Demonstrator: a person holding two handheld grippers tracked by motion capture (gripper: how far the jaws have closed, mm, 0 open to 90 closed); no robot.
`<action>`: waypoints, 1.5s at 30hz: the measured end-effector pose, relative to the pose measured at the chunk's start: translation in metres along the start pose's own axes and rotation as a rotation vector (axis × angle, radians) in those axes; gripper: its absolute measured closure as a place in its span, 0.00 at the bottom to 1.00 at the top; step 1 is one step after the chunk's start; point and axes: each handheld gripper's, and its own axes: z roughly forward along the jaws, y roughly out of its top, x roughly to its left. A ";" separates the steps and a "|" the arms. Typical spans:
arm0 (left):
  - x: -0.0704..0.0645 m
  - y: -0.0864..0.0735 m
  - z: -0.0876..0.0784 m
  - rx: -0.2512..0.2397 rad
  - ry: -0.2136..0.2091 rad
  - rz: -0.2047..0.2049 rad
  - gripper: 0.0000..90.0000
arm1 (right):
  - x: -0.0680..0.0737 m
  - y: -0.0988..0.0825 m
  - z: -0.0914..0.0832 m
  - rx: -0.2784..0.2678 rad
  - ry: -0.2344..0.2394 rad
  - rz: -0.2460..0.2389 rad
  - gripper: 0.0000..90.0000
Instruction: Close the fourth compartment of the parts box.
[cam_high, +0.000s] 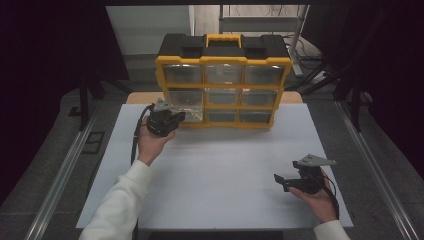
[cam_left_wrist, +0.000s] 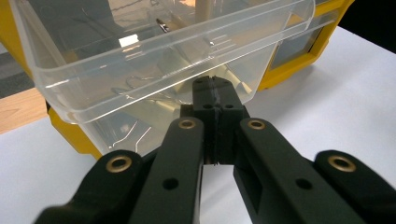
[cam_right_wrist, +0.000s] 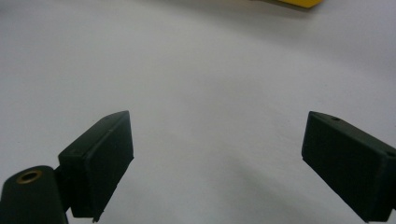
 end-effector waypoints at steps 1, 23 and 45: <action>0.000 0.001 0.001 0.000 0.002 -0.002 1.00 | 0.000 0.000 0.000 -0.001 0.000 0.001 0.10; 0.005 0.010 0.016 -0.006 0.013 -0.013 1.00 | -0.001 0.000 0.000 -0.001 0.001 0.002 0.10; 0.017 0.023 0.031 -0.003 0.023 -0.058 1.00 | -0.001 0.000 0.000 -0.001 0.003 0.002 0.11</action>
